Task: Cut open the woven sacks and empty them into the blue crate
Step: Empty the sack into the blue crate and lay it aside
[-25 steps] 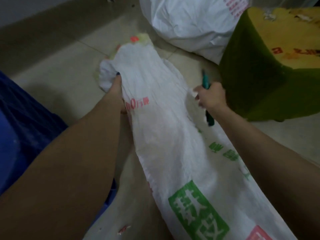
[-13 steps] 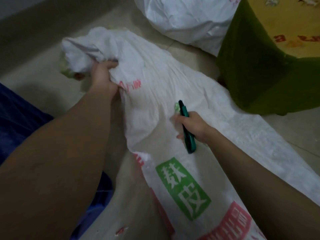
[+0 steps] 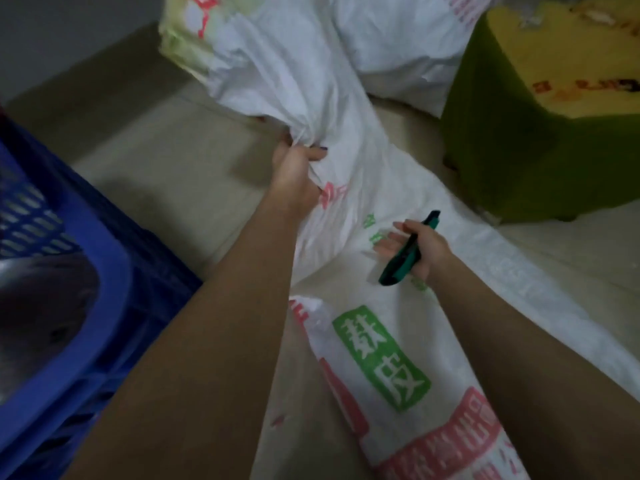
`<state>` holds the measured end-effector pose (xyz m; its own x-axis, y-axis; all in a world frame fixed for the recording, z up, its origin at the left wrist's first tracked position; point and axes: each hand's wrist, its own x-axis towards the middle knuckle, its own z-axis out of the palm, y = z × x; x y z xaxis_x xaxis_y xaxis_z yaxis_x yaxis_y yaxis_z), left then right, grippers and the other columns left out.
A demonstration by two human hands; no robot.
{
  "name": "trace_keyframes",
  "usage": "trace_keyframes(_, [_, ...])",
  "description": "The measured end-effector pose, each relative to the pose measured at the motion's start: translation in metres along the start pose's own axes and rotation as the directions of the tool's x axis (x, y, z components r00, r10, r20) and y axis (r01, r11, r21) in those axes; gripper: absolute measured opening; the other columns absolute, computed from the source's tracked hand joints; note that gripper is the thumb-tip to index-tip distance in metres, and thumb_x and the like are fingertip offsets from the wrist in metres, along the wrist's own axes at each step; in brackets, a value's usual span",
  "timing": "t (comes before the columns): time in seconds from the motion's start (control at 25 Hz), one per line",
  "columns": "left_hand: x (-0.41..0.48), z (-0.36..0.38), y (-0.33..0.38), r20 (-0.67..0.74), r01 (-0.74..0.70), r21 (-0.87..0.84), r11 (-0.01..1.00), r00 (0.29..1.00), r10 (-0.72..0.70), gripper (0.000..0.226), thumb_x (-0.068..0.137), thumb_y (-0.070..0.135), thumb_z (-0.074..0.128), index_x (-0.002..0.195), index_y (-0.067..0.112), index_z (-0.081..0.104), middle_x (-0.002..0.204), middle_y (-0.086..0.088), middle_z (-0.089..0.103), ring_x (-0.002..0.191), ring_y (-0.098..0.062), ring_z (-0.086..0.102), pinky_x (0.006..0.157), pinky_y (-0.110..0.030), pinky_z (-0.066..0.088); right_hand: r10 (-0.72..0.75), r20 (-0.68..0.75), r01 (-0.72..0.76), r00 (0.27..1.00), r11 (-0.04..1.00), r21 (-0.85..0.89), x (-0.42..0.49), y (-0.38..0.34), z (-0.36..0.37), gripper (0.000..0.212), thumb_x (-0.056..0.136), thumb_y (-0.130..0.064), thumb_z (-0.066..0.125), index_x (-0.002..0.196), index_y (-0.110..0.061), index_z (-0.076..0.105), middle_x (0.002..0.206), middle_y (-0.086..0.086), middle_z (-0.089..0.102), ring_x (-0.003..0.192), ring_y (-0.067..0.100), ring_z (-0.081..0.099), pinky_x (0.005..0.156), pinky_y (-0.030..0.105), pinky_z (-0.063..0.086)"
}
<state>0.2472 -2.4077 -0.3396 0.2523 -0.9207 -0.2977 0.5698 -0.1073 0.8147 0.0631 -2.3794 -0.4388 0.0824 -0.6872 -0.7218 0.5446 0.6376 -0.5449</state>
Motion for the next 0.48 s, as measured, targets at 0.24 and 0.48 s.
trace_keyframes(0.24, [-0.068, -0.017, -0.015, 0.06, -0.057, 0.166, 0.984, 0.997, 0.048, 0.05, 0.071, -0.03, 0.044, 0.109, 0.001, 0.055, 0.1, -0.015, 0.06, 0.093, -0.03, 0.059, 0.09, -0.044, 0.047, 0.002, 0.042, -0.006, 0.999, 0.995, 0.098, -0.043, 0.02, -0.017, 0.023, 0.101, -0.019, 0.042, 0.091, -0.003, 0.056, 0.121, 0.023, 0.055, 0.09, 0.035, 0.061, 0.048, 0.041, 0.058])
trace_keyframes(0.48, [-0.07, -0.005, -0.019, 0.144, -0.085, 0.302, 0.949, 0.989, 0.043, 0.043, 0.072, -0.021, 0.045, 0.106, 0.003, 0.057, 0.087, -0.006, 0.06, 0.091, -0.026, 0.055, 0.082, -0.042, 0.046, -0.179, 0.026, 0.177, 0.984, 0.982, 0.066, -0.086, -0.019, 0.013, 0.024, 0.102, -0.022, 0.041, 0.092, -0.005, 0.054, 0.132, 0.023, 0.052, 0.093, 0.035, 0.061, 0.047, 0.04, 0.057])
